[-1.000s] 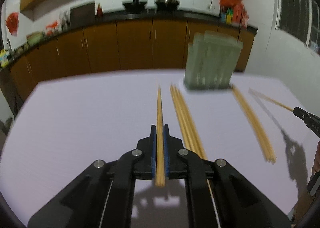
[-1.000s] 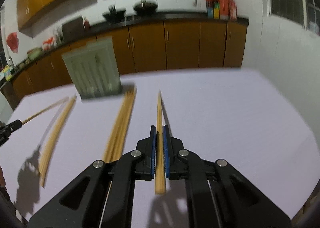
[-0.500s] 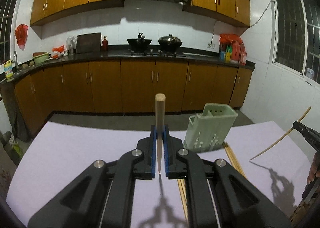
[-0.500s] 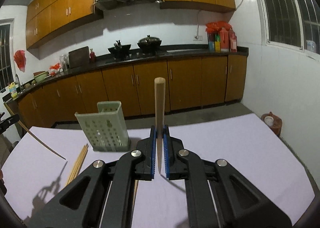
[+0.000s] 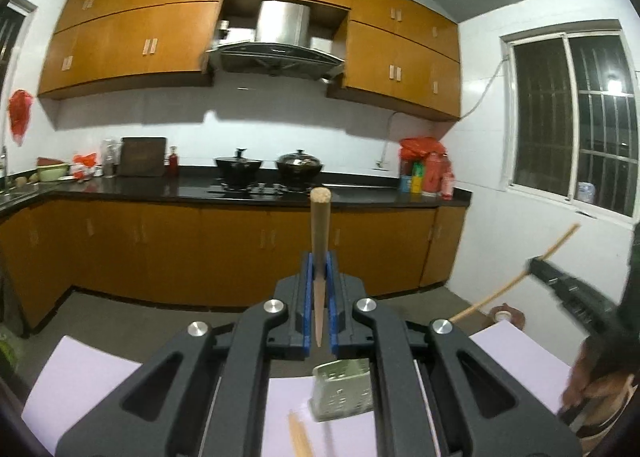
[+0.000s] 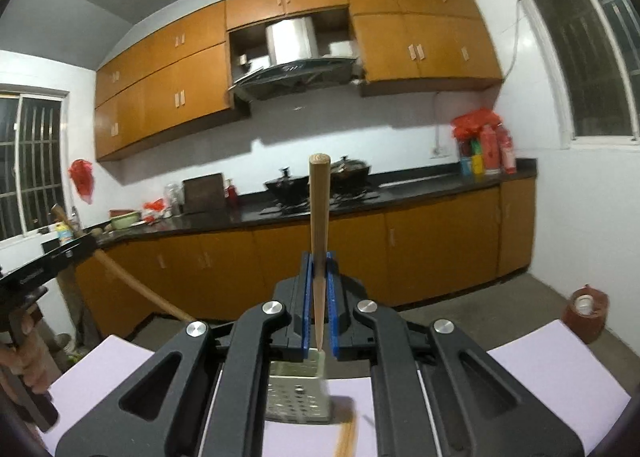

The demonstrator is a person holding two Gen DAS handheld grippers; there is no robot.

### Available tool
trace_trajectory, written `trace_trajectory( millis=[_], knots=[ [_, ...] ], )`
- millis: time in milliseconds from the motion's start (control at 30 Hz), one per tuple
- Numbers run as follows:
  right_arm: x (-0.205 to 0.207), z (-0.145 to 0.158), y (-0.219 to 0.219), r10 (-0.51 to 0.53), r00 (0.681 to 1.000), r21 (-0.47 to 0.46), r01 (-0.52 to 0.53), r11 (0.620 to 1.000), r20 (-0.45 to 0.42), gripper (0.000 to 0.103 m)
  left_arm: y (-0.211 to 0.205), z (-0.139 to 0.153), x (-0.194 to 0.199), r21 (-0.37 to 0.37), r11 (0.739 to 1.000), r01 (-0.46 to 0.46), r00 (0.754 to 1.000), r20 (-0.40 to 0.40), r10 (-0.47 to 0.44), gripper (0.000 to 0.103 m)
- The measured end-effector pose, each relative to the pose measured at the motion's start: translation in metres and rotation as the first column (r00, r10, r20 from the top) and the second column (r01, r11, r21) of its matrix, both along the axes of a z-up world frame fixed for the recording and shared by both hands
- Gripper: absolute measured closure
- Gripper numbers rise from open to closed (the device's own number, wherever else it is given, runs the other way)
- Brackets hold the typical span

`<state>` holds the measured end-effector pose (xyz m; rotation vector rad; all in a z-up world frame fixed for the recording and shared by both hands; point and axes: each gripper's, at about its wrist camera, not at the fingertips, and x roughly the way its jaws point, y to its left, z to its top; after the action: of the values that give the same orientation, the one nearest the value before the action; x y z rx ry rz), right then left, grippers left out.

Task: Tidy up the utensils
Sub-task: 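Open both tools to drop the chopsticks into the grey holder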

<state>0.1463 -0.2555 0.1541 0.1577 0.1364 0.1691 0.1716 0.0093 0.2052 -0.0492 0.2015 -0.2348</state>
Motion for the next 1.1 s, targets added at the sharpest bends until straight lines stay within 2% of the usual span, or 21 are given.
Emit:
trace_trajectory(
  millis=[133,267,533,567,600,633,667,733,833,1000,1100],
  knots=[
    [0.022,-0.013,0.015,0.033,0.998,-0.008,-0.034,0.999,-0.048,0.095,-0.021,-0.014,0.019,0.014,0.999,0.036,0.998,-0.046,-0.035,0.096],
    [0.047,-0.029,0.026,0.048,0.992,-0.027,-0.052,0.998,-0.117,0.095,-0.035,-0.041,0.038,0.017,0.998,0.056,0.991,-0.12,-0.054,0.096],
    [0.071,-0.054,0.033,0.054,0.973,-0.017,-0.06,0.998,-0.222,0.095,-0.033,-0.085,0.072,0.014,0.998,0.057,0.974,-0.219,-0.053,0.095],
    [0.071,-0.054,0.034,0.06,0.969,-0.017,-0.066,0.998,-0.238,0.094,-0.033,-0.09,0.075,0.006,0.998,0.055,0.971,-0.232,-0.052,0.095],
    [0.071,-0.055,0.035,0.063,0.968,-0.019,-0.07,0.997,-0.243,0.089,-0.031,-0.094,0.075,-0.001,0.999,0.052,0.97,-0.237,-0.051,0.094],
    [0.071,-0.055,0.036,0.063,0.968,-0.022,-0.071,0.997,-0.244,0.085,-0.03,-0.097,0.075,-0.007,0.999,0.052,0.969,-0.242,-0.052,0.092],
    [0.069,-0.054,0.037,0.059,0.969,-0.027,-0.068,0.997,-0.24,0.072,-0.031,-0.097,0.075,-0.01,0.999,0.051,0.969,-0.243,-0.052,0.091],
    [0.064,-0.052,0.036,0.052,0.973,-0.032,-0.06,0.998,-0.224,0.065,-0.028,-0.097,0.073,-0.015,0.999,0.047,0.97,-0.239,-0.049,0.084],
    [0.056,-0.046,0.033,0.043,0.978,-0.032,-0.05,0.998,-0.206,0.065,-0.022,-0.093,0.063,-0.033,0.999,0.038,0.974,-0.224,-0.044,0.08],
    [0.018,-0.03,0.015,-0.002,0.993,-0.026,-0.001,1.0,-0.12,0.065,0.004,-0.08,0.03,-0.093,0.996,0.01,0.985,-0.169,-0.026,0.071],
    [-0.009,-0.043,-0.003,-0.053,0.989,-0.018,0.051,0.999,-0.139,0.065,0.02,-0.086,0.006,-0.105,0.994,-0.023,0.985,-0.171,0.005,0.069]
  ],
)
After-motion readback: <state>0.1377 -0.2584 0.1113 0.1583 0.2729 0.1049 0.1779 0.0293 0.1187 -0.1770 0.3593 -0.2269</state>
